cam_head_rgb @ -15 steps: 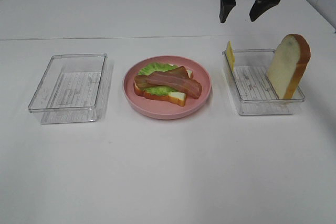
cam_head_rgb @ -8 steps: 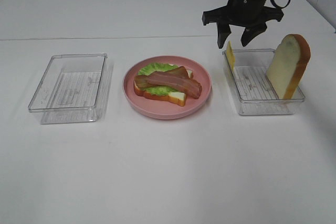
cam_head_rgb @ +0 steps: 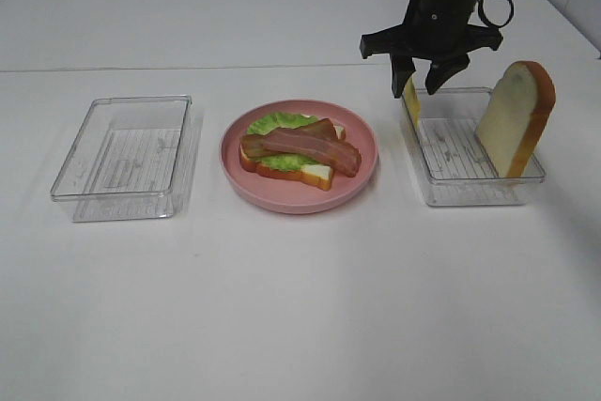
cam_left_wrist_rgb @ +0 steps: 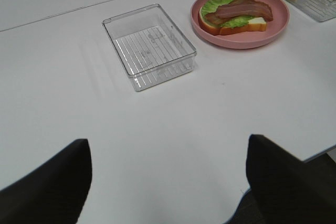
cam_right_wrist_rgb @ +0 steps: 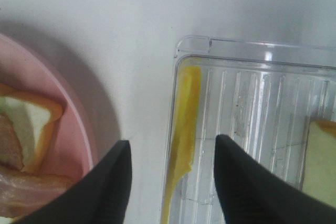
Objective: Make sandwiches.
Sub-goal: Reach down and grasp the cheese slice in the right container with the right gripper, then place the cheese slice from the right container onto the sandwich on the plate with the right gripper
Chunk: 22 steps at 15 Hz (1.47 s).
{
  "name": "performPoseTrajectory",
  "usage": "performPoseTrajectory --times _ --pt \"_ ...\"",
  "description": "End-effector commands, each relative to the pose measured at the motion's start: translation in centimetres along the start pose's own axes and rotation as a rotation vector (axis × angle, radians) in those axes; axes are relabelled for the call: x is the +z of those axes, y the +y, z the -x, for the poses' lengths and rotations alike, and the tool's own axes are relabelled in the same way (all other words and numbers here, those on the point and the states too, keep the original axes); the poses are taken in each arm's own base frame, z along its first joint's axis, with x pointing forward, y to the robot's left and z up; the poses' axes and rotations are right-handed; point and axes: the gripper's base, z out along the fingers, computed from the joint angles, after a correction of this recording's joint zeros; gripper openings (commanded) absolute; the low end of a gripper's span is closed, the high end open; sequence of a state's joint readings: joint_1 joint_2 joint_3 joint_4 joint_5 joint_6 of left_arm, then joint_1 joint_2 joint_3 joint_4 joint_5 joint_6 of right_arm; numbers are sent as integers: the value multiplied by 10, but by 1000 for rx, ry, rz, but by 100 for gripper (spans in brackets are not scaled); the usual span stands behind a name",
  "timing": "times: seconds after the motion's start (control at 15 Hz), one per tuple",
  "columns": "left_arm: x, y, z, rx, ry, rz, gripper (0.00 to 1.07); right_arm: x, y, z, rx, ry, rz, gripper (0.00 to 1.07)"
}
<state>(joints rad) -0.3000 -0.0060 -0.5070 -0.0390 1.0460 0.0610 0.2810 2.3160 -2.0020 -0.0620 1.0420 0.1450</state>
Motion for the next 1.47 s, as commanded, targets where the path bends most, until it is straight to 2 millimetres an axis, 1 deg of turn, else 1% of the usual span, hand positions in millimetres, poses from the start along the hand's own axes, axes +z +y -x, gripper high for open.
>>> performPoseTrajectory --times 0.07,0.53,0.87,0.93,1.0,1.13,1.2,1.4,1.47 --pt "-2 -1 -2 -7 -24 -6 77 0 -3 1 -3 0 -8 44" --pt "-2 -1 -2 -7 -24 -6 77 2 -3 0 -19 10 -9 44" --pt "-2 -1 -2 -7 -24 -6 77 14 -1 -3 -13 53 0 43" --pt "-2 -1 -2 -7 -24 -6 77 16 -1 -3 -13 59 -1 38" --pt "-2 -1 -2 -7 -24 -6 77 16 -1 -3 -14 58 -1 28" --pt "-2 -1 -2 -7 -24 -6 77 15 -1 -3 -15 55 -4 4" --pt "-2 -1 -2 -7 -24 -6 77 15 -1 -3 -16 56 -4 0" --pt "-2 -1 -2 -7 -24 -6 77 13 -1 -3 -16 58 -4 0" --pt "-2 -1 -2 -7 -24 -6 77 5 -2 -3 -15 43 -3 0"
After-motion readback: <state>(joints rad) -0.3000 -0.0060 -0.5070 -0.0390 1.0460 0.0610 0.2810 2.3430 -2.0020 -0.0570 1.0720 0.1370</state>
